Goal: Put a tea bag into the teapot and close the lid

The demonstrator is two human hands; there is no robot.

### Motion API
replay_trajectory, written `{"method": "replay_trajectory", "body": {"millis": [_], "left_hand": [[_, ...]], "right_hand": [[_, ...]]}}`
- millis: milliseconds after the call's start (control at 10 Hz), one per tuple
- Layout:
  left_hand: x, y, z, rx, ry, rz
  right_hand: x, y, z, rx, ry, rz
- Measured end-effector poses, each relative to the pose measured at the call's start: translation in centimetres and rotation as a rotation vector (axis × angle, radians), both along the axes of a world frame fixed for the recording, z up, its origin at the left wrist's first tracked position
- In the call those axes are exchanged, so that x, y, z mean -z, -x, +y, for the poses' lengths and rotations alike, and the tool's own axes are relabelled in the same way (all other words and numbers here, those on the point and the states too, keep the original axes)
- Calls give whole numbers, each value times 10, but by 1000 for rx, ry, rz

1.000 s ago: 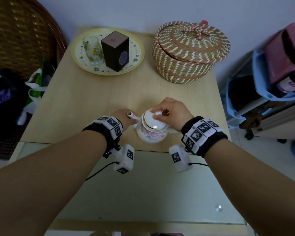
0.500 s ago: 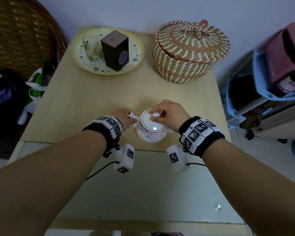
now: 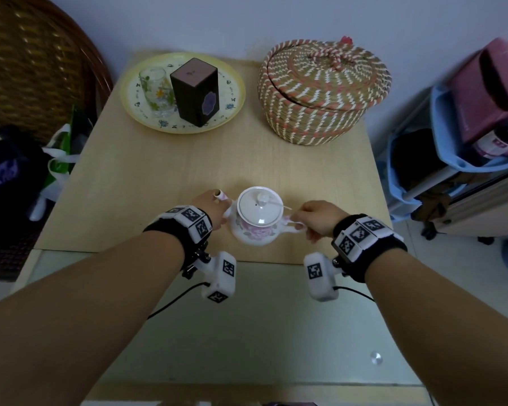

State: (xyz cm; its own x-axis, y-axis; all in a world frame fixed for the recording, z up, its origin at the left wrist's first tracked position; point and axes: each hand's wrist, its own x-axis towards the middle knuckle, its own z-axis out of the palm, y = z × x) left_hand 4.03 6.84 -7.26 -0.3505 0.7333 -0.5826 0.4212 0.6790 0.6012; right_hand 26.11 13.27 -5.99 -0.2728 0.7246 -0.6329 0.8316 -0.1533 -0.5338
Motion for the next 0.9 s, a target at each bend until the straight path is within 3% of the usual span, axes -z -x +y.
{"method": "replay_trajectory", "body": {"millis": [100,200,300,500,700,900], "left_hand": [[0,3,7,72,9,77],[-2,4,24,-222,-23,-230],[-1,9,43,-65,-53,20],[6,15,73,-281,-169,-224],[10,16,75,-259,-151,-232],[-9,29,66,-204,-33,-145]], "right_hand": [[5,-1,8,119,-56,174],[9,7,24,176,-127,218],[10,18,40,232,-188,235],[12,30,59,272,-233,251],[8,30,61,277,-188,256],[-7,27,54,296,-310,173]]}}
